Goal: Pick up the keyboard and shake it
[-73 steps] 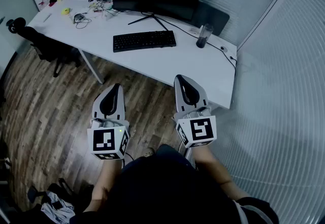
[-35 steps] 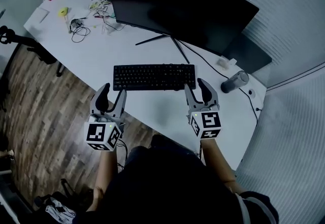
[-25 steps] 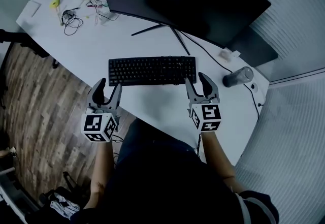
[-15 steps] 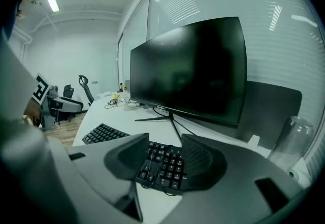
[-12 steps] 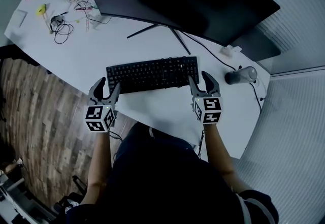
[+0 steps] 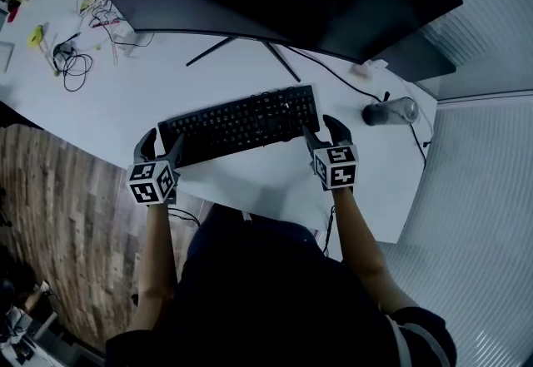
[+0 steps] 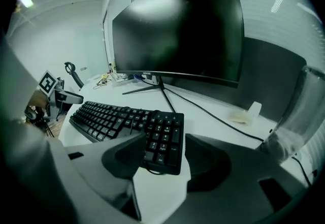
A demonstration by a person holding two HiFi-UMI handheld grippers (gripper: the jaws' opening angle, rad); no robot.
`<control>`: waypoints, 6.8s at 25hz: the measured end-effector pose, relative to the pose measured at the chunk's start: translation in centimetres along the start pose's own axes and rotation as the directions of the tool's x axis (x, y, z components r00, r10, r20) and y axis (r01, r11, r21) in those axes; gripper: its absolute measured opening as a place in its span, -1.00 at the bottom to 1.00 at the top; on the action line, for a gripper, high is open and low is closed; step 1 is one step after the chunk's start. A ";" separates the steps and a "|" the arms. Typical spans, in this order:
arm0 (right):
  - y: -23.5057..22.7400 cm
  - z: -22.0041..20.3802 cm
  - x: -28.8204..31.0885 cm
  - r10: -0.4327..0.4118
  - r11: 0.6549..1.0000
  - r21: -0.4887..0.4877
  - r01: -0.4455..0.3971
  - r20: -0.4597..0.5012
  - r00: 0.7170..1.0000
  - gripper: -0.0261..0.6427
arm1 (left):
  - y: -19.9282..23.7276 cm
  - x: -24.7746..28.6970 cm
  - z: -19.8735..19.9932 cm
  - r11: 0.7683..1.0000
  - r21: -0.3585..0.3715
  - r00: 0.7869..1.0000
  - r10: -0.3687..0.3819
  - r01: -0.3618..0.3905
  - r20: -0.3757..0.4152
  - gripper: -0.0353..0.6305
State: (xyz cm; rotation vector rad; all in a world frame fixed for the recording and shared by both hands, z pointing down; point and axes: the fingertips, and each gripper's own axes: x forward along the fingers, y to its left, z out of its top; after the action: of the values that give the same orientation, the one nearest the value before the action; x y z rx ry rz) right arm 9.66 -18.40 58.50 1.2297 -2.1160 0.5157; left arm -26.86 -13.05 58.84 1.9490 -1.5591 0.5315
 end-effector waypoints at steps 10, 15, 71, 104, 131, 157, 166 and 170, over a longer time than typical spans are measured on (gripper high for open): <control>-0.8 -3.0 2.5 0.093 0.985 0.158 -0.072 -0.131 0.987 -0.06 | 1.0 2.9 -1.3 0.996 -0.072 0.992 -0.068 0.061 -0.104 0.18; -0.7 -3.3 3.1 0.151 0.970 0.214 -0.115 -0.161 0.975 -0.04 | 0.9 3.7 -1.6 0.994 -0.067 0.986 -0.092 0.083 -0.142 0.22; -0.5 2.8 -4.8 0.131 0.947 0.296 -0.122 -0.013 0.991 -0.10 | -3.3 -5.8 11.7 0.995 0.072 0.991 0.065 -0.074 0.119 0.22; 3.1 -5.7 -0.8 0.489 0.716 0.648 -0.259 -0.202 0.849 -0.10 | -6.5 -7.4 13.9 0.933 0.320 0.984 0.132 -0.164 0.120 0.18; -2.0 -5.8 -7.6 0.119 0.900 0.435 0.039 -0.332 0.936 -0.11 | -5.1 2.6 4.4 0.995 -0.065 0.992 -0.081 0.075 -0.098 0.12; -1.9 -1.2 -5.2 -0.024 0.930 0.365 0.028 -0.014 1.000 -0.15 | -5.8 1.1 4.9 0.994 0.070 0.996 -0.090 0.089 0.014 0.12; 2.6 13.2 -14.0 -0.020 0.996 0.089 -0.026 0.475 0.880 -0.83 | -16.2 -8.9 15.5 0.962 0.253 0.907 -0.194 0.102 0.374 -0.80; 3.6 18.1 -19.0 0.000 1.000 0.001 -0.001 0.609 0.793 -0.84 | -19.0 -12.9 19.3 0.960 0.277 0.861 -0.174 0.040 0.478 -0.82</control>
State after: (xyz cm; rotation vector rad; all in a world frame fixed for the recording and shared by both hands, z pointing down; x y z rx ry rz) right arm 7.62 -15.72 32.21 1.5475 -2.6404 0.1103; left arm -12.42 -13.37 32.57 2.5082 -1.7335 0.1904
